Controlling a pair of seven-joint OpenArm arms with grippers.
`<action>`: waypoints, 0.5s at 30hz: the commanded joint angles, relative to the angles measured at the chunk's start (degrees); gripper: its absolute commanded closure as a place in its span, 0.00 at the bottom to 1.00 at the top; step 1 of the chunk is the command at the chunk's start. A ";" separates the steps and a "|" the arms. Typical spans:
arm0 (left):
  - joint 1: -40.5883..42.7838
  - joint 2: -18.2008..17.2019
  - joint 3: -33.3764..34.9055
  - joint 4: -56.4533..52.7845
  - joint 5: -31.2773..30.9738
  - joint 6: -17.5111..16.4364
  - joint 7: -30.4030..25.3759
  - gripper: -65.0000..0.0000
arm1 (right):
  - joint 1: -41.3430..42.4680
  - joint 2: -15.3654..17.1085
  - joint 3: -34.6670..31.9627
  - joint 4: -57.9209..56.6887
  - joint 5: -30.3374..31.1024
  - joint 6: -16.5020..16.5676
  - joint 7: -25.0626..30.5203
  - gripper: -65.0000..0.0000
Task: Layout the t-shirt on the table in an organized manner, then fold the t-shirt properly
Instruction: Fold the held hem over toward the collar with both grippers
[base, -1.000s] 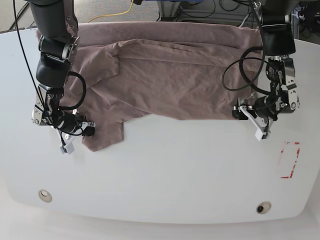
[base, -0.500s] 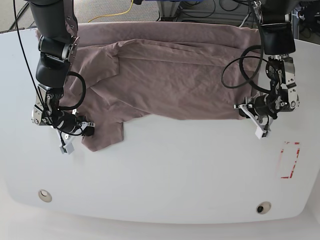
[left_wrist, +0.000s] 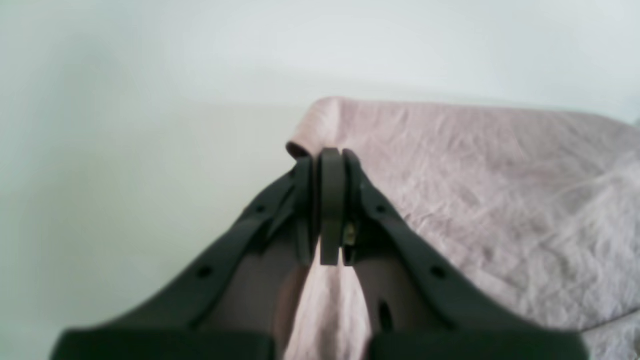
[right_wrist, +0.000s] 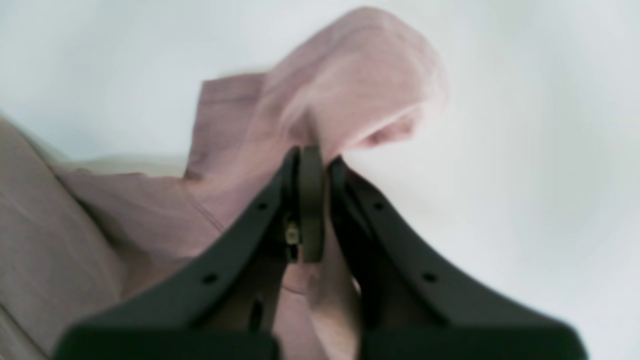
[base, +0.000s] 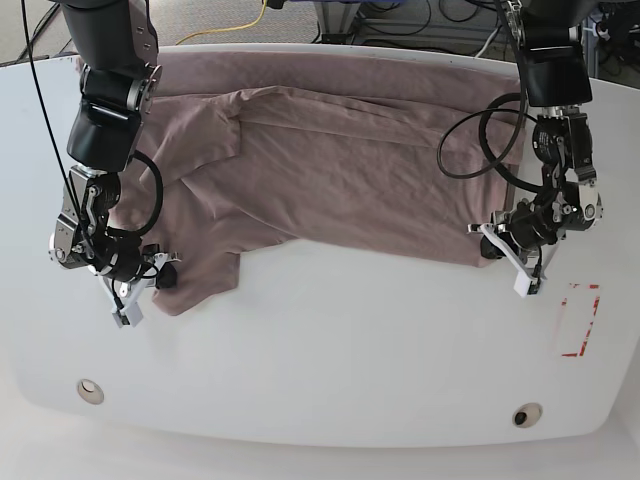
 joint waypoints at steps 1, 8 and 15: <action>-1.12 -0.71 -0.23 3.04 -0.69 0.03 -0.94 1.00 | 1.39 0.22 0.25 3.67 0.82 0.32 -1.02 0.99; 0.55 -0.97 -0.23 6.82 -0.69 0.03 -0.85 1.00 | 1.12 0.22 0.25 8.85 0.74 0.32 -4.71 0.99; 3.98 -1.06 -0.41 12.36 -0.69 0.03 -0.85 1.00 | -1.25 0.22 0.25 16.59 1.18 0.32 -9.46 0.99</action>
